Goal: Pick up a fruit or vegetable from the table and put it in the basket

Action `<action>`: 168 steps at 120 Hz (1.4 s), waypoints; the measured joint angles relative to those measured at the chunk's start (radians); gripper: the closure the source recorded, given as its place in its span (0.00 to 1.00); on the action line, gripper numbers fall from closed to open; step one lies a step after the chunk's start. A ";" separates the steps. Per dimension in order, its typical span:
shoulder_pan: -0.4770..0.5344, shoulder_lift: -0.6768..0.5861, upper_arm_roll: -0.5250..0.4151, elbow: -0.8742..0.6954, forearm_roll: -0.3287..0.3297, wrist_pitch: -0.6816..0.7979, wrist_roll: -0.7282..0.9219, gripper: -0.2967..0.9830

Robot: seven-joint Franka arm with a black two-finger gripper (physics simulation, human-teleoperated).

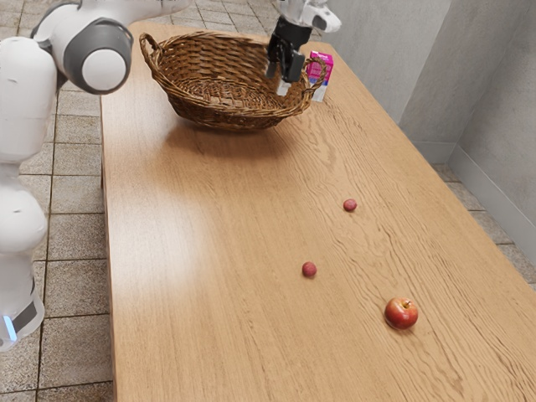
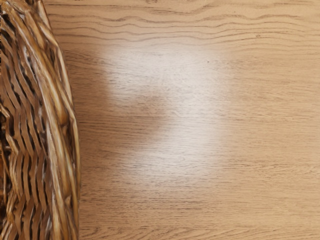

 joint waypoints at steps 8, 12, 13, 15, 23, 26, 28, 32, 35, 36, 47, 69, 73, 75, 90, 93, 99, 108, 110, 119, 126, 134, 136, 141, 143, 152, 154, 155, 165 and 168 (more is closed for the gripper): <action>-0.012 0.004 0.000 -0.004 0.018 0.016 -0.010 0.23; -0.019 0.004 0.000 -0.004 0.021 0.023 -0.017 0.23; -0.021 0.004 0.000 -0.005 0.021 0.025 -0.019 0.23; -0.023 0.005 0.000 -0.008 0.022 0.027 -0.024 0.23; -0.041 0.004 0.000 -0.020 0.035 0.036 -0.039 0.23; -0.058 0.005 -0.001 -0.022 0.045 0.043 -0.023 0.23; -0.071 0.005 -0.002 -0.023 0.050 0.047 -0.004 0.23; -0.101 0.005 -0.002 -0.024 0.059 0.055 0.043 0.23; -0.117 0.004 -0.003 -0.025 0.058 0.057 0.081 0.23; -0.121 0.003 -0.003 -0.025 0.054 0.057 0.093 0.23; -0.160 0.018 -0.013 -0.033 0.014 0.056 0.230 0.23; -0.437 -0.095 -0.023 -0.256 -0.032 0.156 0.452 0.26; -0.491 -0.118 -0.023 -0.309 -0.037 0.183 0.485 0.26; -0.511 -0.128 -0.023 -0.333 -0.040 0.197 0.501 0.26; -0.588 -0.170 -0.024 -0.434 -0.056 0.289 0.606 0.26; -0.593 -0.172 -0.024 -0.438 -0.058 0.303 0.625 0.26; -0.600 -0.172 -0.038 -0.442 -0.062 0.327 0.658 0.26; -0.614 -0.168 -0.113 -0.440 -0.069 0.356 0.700 0.26; -0.622 -0.167 -0.129 -0.439 -0.071 0.362 0.707 0.26; -0.642 -0.161 -0.187 -0.438 -0.078 0.390 0.739 0.26; -0.650 -0.145 -0.209 -0.436 -0.080 0.411 0.759 0.27; -0.650 -0.105 -0.216 -0.420 -0.075 0.438 0.780 0.26; -0.649 -0.093 -0.216 -0.413 -0.070 0.445 0.785 0.26; -0.652 -0.058 -0.216 -0.381 -0.049 0.460 0.795 0.26; -0.655 -0.045 -0.216 -0.367 -0.041 0.465 0.799 0.26; -0.660 -0.003 -0.202 -0.312 -0.006 0.484 0.815 0.25; -0.660 0.006 -0.198 -0.302 0.000 0.487 0.818 0.25; -0.661 0.010 -0.196 -0.298 0.003 0.488 0.820 0.25; -0.662 0.053 -0.169 -0.271 0.030 0.501 0.835 0.25; -0.663 0.062 -0.162 -0.268 0.036 0.503 0.839 0.25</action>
